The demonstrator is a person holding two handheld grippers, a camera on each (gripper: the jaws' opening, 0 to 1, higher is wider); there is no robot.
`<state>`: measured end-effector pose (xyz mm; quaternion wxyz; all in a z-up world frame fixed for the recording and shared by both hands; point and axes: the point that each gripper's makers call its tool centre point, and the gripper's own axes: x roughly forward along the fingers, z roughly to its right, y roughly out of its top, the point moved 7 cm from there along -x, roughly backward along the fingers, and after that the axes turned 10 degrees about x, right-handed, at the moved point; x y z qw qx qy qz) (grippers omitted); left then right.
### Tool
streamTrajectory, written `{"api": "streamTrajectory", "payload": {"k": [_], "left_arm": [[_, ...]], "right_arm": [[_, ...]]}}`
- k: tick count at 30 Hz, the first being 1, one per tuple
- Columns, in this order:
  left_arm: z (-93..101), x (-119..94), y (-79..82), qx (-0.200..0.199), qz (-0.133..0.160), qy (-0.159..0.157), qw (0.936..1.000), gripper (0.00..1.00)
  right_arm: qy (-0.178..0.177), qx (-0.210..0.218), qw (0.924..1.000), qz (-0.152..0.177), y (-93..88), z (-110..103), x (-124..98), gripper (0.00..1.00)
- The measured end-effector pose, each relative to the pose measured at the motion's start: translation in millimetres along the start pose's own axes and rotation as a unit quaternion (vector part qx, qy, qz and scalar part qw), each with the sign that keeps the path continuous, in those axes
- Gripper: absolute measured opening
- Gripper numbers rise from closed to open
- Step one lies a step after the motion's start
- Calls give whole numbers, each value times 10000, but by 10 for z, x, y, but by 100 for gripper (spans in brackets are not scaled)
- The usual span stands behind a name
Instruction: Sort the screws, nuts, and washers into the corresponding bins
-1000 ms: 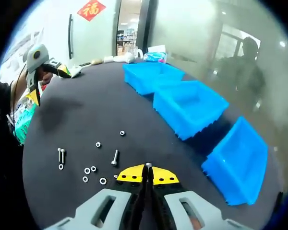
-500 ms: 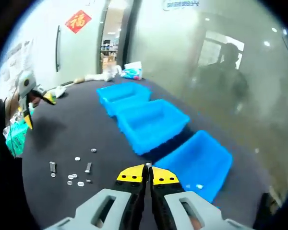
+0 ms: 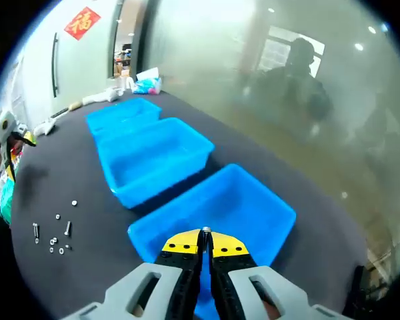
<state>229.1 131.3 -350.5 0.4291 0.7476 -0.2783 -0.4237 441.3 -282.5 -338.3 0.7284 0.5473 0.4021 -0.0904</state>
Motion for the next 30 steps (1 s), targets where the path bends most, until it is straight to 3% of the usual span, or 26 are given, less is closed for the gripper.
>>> {"api": "streamTrajectory", "payload": {"k": [16, 23, 30], "left_arm": [[-17, -57, -28, -70, -35, 157, 9998, 62], [1, -70, -41, -104, -23, 165, 9998, 62], [13, -63, -34, -101, 17, 137, 9999, 62]], "right_arm": [[26, 214, 9993, -300, -171, 148, 240, 1], [45, 287, 9993, -230, -154, 109, 172, 8], [41, 200, 9997, -140, -144, 6, -6, 8]]}}
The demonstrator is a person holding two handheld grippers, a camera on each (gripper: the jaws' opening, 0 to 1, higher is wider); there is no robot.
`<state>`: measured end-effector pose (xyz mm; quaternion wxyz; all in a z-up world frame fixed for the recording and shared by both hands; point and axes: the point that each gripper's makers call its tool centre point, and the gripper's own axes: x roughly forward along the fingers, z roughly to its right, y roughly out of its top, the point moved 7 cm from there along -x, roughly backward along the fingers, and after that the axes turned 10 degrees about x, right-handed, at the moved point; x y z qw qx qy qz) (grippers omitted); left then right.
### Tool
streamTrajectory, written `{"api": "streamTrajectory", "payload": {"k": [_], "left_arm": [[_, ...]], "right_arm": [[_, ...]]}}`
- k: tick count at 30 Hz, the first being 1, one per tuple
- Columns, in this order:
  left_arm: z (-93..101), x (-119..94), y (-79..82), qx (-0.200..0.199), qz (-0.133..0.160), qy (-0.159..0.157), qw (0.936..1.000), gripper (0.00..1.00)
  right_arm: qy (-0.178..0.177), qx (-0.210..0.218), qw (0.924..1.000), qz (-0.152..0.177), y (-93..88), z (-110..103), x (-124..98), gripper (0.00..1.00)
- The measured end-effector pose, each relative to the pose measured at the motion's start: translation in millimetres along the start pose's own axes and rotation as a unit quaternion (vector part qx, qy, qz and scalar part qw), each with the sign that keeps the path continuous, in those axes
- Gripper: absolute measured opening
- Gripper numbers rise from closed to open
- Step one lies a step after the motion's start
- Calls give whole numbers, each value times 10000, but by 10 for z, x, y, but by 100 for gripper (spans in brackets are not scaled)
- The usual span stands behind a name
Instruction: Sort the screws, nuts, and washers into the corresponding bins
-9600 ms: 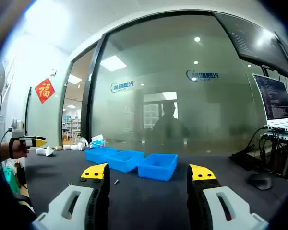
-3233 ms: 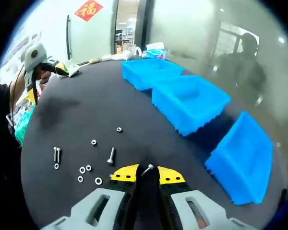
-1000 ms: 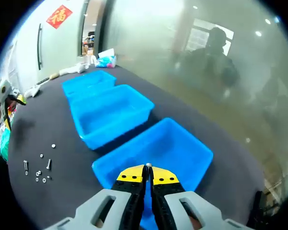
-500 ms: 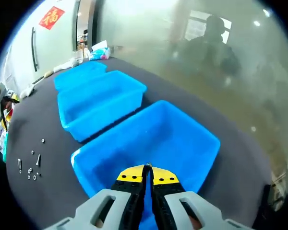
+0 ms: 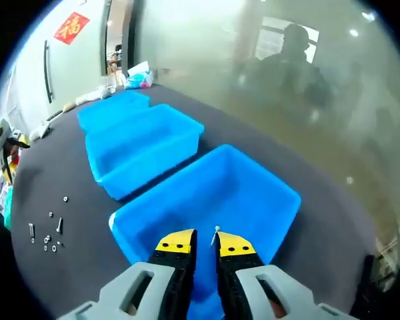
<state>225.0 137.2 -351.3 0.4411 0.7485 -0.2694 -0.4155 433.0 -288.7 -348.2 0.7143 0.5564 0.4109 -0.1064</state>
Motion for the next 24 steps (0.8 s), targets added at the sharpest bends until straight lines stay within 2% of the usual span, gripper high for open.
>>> {"api": "streamTrajectory", "payload": {"k": [11, 14, 20, 24], "left_arm": [[45, 3, 34, 2, 144, -47, 9999, 62], [65, 10, 51, 6, 180, -77, 9998, 62], [110, 24, 81, 46, 218, -140, 9997, 62], [127, 19, 103, 62, 250, -150, 9996, 62]], "right_arm": [[248, -80, 9979, 595, -74, -422, -477, 10], [328, -187, 9970, 673, -149, -568, -601, 13], [495, -360, 9949, 803, -208, -676, -760, 18], [571, -524, 9933, 861, -317, -889, -883, 22]]}}
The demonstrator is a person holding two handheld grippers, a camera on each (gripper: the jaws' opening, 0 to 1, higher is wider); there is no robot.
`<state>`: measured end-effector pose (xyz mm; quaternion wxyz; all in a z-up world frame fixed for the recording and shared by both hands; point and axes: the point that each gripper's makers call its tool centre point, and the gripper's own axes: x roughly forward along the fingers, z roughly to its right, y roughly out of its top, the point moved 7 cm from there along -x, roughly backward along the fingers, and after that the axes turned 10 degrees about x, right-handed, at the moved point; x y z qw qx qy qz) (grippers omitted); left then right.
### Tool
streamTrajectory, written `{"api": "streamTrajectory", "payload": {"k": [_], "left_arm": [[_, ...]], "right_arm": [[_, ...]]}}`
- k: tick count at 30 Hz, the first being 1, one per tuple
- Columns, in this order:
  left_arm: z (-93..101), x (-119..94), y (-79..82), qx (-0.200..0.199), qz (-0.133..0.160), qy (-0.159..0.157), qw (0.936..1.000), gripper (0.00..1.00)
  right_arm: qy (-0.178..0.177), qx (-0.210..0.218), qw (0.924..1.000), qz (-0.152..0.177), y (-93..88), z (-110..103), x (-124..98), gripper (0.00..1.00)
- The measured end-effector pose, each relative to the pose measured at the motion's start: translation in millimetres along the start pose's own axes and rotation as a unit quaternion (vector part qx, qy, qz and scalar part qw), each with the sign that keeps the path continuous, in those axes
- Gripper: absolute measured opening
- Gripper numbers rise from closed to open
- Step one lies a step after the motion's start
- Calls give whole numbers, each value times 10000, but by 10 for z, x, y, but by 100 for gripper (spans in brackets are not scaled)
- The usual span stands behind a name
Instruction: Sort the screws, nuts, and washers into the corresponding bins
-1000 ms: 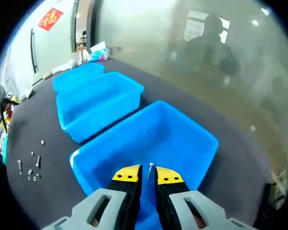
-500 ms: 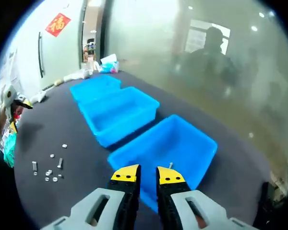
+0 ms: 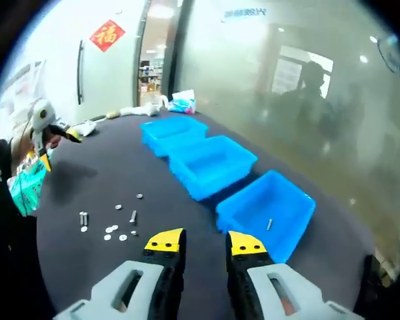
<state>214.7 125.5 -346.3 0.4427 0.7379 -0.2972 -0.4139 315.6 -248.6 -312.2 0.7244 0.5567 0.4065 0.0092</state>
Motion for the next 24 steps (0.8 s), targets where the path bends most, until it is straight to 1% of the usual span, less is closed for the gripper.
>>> {"api": "streamTrajectory", "payload": {"k": [2, 4, 6, 12, 14, 17, 20, 24], "left_arm": [[9, -5, 11, 6, 16, 2, 10000, 62], [25, -11, 21, 8, 35, 4, 10000, 62], [43, -20, 26, 14, 39, 4, 10000, 62], [75, -63, 25, 10, 35, 26, 10000, 62], [83, -76, 25, 8, 30, 23, 10000, 62], [94, -92, 27, 18, 24, 17, 10000, 62], [95, -99, 32, 17, 28, 18, 10000, 62], [97, -89, 26, 1, 9, -40, 10000, 62]], "right_arm": [[76, -57, 9999, 48, -17, -88, -39, 23], [219, -53, 9997, 81, -54, -241, -87, 25], [300, -65, 9995, 64, -78, -324, -102, 26], [452, -145, 9989, -13, -145, -475, -135, 27], [530, -197, 9984, -81, -175, -512, -149, 27], [689, -248, 9971, -200, -225, -621, -162, 27], [767, -346, 9960, -291, -263, -707, -192, 27], [940, -447, 9937, -426, -328, -812, -238, 27]]}}
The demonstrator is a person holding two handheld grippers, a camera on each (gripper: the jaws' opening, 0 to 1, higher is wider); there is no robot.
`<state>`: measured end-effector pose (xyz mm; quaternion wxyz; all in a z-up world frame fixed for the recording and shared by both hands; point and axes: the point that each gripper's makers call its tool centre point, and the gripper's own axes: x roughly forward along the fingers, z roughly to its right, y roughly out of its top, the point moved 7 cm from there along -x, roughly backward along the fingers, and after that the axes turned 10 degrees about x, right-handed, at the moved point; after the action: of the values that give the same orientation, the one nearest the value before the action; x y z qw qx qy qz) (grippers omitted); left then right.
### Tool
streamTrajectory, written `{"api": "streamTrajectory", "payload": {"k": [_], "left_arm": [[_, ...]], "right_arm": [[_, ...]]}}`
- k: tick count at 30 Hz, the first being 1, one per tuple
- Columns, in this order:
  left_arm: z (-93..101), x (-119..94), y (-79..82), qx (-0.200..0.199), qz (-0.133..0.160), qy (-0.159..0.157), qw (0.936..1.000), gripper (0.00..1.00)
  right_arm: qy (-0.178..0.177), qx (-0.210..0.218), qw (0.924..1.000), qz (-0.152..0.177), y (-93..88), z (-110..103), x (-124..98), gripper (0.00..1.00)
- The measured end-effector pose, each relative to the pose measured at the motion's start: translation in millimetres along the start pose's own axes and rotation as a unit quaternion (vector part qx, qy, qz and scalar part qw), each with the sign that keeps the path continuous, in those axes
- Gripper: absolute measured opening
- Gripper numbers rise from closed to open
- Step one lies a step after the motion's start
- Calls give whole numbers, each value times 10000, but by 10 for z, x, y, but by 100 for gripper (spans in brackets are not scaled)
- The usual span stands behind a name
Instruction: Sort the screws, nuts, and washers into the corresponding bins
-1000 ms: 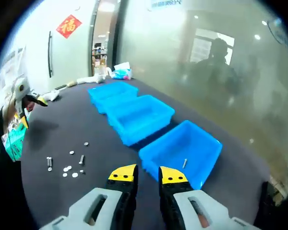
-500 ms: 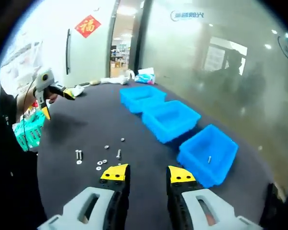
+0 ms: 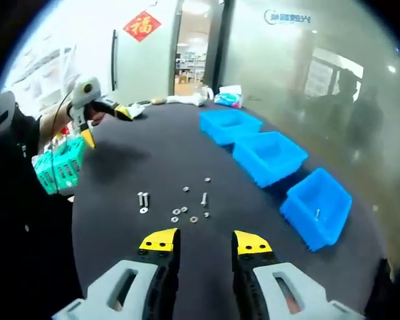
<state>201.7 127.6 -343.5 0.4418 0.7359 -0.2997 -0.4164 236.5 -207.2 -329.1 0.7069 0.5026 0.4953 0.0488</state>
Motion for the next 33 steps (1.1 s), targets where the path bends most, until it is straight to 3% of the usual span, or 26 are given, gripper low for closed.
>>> {"api": "streamTrajectory", "payload": {"k": [3, 7, 14, 33], "left_arm": [[-11, 18, -3, 1, -19, -41, 10000, 62], [-13, 40, 16, -9, 3, -81, 10000, 62], [-7, 87, 40, 12, -22, -164, 9999, 62], [21, 206, 62, 55, -198, -424, 9989, 62]], "right_arm": [[75, -74, 9999, -118, -40, -26, -3, 27], [322, -139, 9980, -527, -172, -96, -18, 29], [371, -163, 9966, -723, -297, -151, -56, 29], [281, -274, 9982, -459, -148, -207, -52, 27]]}}
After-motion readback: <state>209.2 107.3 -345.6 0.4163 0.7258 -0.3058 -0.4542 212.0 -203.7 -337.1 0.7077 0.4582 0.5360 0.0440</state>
